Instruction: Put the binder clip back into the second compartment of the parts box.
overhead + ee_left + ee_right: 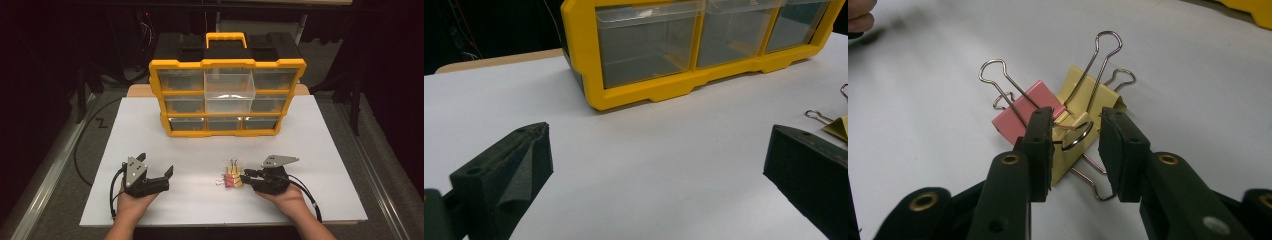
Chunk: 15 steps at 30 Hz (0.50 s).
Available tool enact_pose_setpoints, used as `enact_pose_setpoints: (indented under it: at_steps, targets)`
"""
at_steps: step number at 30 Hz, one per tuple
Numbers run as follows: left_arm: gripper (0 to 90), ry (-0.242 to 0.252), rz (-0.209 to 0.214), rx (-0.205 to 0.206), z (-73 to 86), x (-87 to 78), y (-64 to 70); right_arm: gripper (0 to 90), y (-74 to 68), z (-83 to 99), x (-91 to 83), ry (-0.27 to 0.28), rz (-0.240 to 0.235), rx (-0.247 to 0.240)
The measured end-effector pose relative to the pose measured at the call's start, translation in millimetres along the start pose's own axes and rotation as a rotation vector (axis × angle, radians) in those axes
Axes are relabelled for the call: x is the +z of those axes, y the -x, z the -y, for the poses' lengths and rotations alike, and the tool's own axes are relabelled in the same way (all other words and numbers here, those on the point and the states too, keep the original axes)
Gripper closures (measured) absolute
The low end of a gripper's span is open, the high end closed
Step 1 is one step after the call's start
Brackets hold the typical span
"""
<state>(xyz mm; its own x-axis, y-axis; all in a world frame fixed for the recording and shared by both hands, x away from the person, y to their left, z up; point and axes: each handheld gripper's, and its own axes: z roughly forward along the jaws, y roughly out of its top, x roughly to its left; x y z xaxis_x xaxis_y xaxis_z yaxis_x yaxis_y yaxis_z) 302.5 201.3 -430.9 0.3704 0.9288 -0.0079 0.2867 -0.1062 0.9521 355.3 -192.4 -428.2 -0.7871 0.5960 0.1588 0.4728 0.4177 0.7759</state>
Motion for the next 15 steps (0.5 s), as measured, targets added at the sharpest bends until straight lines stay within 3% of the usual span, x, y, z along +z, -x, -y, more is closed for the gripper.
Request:
enact_pose_setpoints:
  at_steps: [8,15]
  targets:
    - [0.2,0.000,0.002,0.007,-0.2,0.1,0.7,76.1,1.3,-0.6,-2.5,-0.004,-0.018,0.002]
    - [0.2,-0.002,0.002,0.007,0.1,0.3,1.0,82.9,2.6,-1.4,-7.5,0.003,-0.078,0.005]
